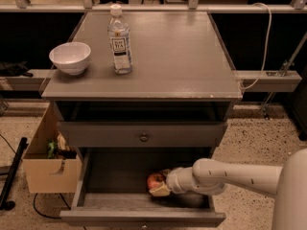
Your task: Place apple into middle drawer
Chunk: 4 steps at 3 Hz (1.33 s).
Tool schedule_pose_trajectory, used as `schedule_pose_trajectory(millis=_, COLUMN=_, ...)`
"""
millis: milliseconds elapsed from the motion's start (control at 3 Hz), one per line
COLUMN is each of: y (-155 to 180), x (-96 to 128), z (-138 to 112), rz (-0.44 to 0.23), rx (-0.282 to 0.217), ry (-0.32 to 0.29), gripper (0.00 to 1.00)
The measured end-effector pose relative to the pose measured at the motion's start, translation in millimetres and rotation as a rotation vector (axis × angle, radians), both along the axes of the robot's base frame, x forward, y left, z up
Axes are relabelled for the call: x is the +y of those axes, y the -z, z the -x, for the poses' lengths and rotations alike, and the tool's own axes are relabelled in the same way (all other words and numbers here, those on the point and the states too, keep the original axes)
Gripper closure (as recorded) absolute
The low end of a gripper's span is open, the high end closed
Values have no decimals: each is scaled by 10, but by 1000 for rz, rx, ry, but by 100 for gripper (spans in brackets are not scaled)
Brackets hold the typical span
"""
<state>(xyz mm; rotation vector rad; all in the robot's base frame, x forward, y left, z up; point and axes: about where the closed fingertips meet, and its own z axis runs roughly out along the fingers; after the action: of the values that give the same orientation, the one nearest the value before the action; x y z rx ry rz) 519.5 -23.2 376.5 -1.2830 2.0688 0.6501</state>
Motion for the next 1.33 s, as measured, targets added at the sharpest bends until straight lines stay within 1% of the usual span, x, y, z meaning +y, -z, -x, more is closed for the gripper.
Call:
schedule_pose_trajectory(millis=333, y=10, x=5, z=1, rz=0, rx=1, ry=0, gripper=82)
schedule_pose_trajectory(millis=667, y=10, x=5, z=1, rz=0, rx=1, ry=0, gripper=59)
schedule_pose_trajectory(millis=1000, y=10, x=5, z=1, rz=0, rx=1, ry=0, gripper=28)
schedule_pose_trajectory(millis=1333, y=10, x=6, z=1, rz=0, rx=1, ry=0, gripper=5)
